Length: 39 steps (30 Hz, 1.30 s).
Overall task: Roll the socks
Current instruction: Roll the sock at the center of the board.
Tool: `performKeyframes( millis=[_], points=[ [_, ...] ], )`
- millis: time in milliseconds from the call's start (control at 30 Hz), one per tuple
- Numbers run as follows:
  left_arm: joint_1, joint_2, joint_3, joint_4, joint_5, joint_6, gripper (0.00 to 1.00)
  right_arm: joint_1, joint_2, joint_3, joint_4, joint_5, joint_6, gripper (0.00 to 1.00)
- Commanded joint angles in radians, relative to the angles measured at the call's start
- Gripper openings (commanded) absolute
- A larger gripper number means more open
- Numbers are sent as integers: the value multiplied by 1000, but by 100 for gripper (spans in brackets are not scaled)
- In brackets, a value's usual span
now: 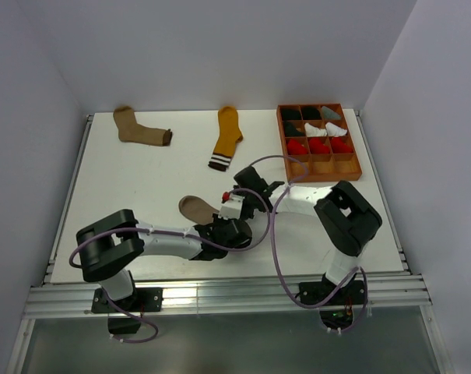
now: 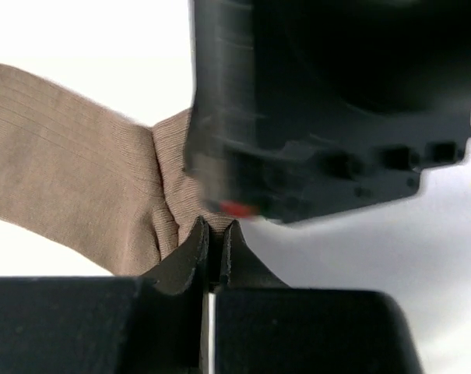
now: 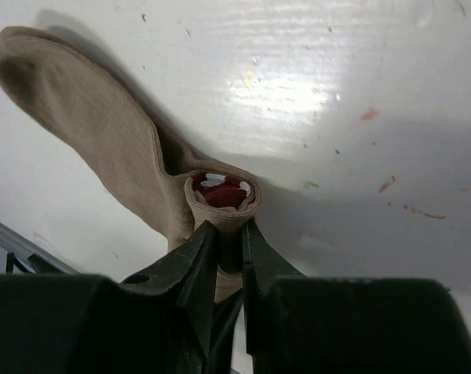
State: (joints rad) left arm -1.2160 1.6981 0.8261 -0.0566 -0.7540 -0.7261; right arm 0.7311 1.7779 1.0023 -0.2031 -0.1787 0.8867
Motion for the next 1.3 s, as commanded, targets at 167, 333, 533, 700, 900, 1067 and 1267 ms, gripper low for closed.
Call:
performKeyframes(
  millis=[167, 333, 533, 700, 900, 1067, 1267],
  points=[
    [136, -162, -143, 176, 430, -32, 0, -51, -216, -302, 445, -76, 130, 37],
    [275, -219, -228, 287, 709, -79, 0, -65, -285, -419, 623, -51, 164, 54],
    [404, -210, -260, 365, 931, -150, 0, -65, -239, -543, 850, -82, 218, 59],
    [492, -218, -297, 426, 1038, -211, 1, -65, -149, -582, 1000, -96, 253, 57],
    [555, -166, -304, 429, 1114, -252, 0, -65, -65, -594, 1114, -93, 287, 53],
    [595, -129, -344, 471, 1157, -297, 1, -71, -5, -594, 1177, -107, 296, 53],
    [630, -80, -355, 477, 1180, -309, 1, -79, 50, -571, 1206, -133, 290, 53]
  ],
)
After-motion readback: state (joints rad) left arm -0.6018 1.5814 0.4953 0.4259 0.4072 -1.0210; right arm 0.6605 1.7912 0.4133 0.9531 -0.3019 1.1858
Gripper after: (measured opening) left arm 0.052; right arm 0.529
